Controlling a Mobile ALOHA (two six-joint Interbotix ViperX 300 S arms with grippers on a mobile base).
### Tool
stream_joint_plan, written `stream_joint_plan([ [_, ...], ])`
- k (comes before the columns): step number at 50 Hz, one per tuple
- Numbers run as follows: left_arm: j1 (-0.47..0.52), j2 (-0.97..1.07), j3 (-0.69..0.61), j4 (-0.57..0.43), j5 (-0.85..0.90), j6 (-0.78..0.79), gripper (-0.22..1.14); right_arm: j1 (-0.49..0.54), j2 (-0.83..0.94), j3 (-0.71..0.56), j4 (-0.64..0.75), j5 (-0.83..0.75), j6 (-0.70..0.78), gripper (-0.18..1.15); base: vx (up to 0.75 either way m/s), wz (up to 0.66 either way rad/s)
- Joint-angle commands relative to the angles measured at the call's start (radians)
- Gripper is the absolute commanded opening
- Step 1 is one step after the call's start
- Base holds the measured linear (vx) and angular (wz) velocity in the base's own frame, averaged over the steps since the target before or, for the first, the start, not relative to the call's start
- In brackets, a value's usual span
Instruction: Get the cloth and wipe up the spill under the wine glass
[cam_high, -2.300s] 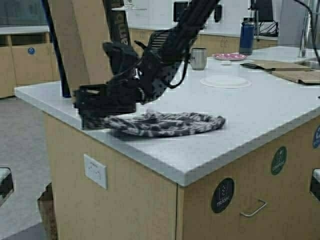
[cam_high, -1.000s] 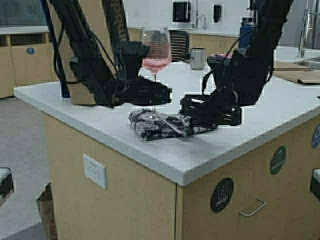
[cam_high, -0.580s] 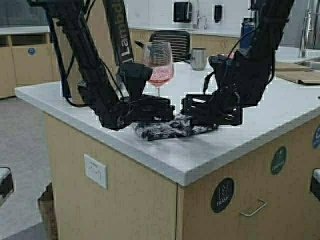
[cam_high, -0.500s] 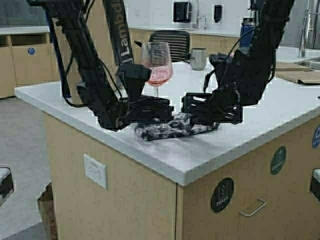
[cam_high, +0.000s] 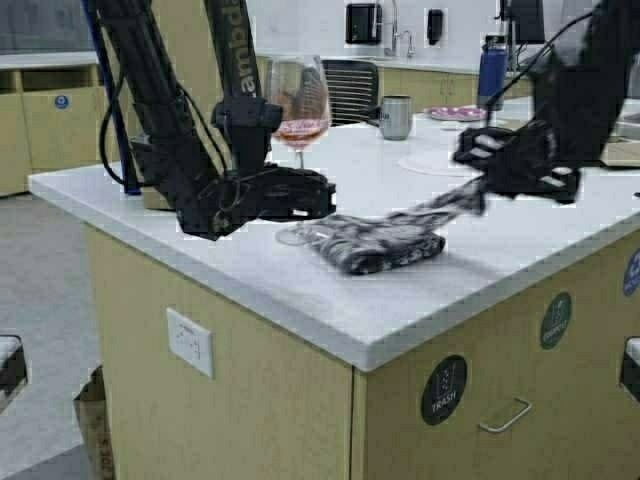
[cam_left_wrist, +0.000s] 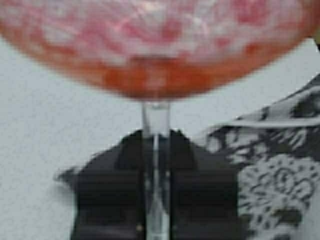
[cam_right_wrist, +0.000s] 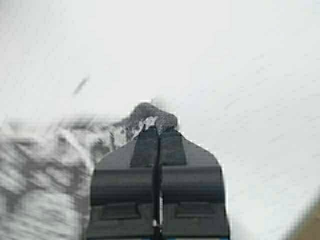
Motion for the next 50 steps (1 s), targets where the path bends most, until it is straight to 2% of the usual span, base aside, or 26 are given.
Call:
stream_joint_plan([
  [1,-0.002,0.021,-0.049,0.002,-0.009,0.0,0.25,-0.049,-0.097,0.021,0.061,-0.058,0.008,0.06,0.0,0.0],
  [14,-0.003,0.109,-0.106,0.002,-0.009,0.0,0.26,-0.081,-0.156,0.061,0.064,-0.126,0.003,0.06,0.0,0.0],
  [19,-0.003,0.126,-0.115,0.002,-0.009,-0.002,0.3,-0.08,-0.155,0.061,0.058,-0.126,0.003,0.06,0.0,0.0],
  [27,-0.003,0.135,-0.115,-0.002,-0.009,0.0,0.52,-0.08,-0.15,0.069,0.046,-0.126,0.003,0.06,0.0,0.0],
  [39,-0.003,0.137,-0.097,-0.017,-0.015,0.026,0.94,-0.08,-0.147,0.094,0.026,-0.127,0.006,0.06,0.0,0.0],
  [44,-0.002,0.114,-0.043,-0.025,-0.04,0.049,0.98,-0.077,-0.147,0.117,0.015,-0.126,0.006,0.06,0.0,0.0],
  [50,-0.003,0.066,0.092,-0.028,-0.158,0.055,0.98,-0.071,-0.147,0.172,0.008,-0.129,0.008,0.06,0.0,0.0],
])
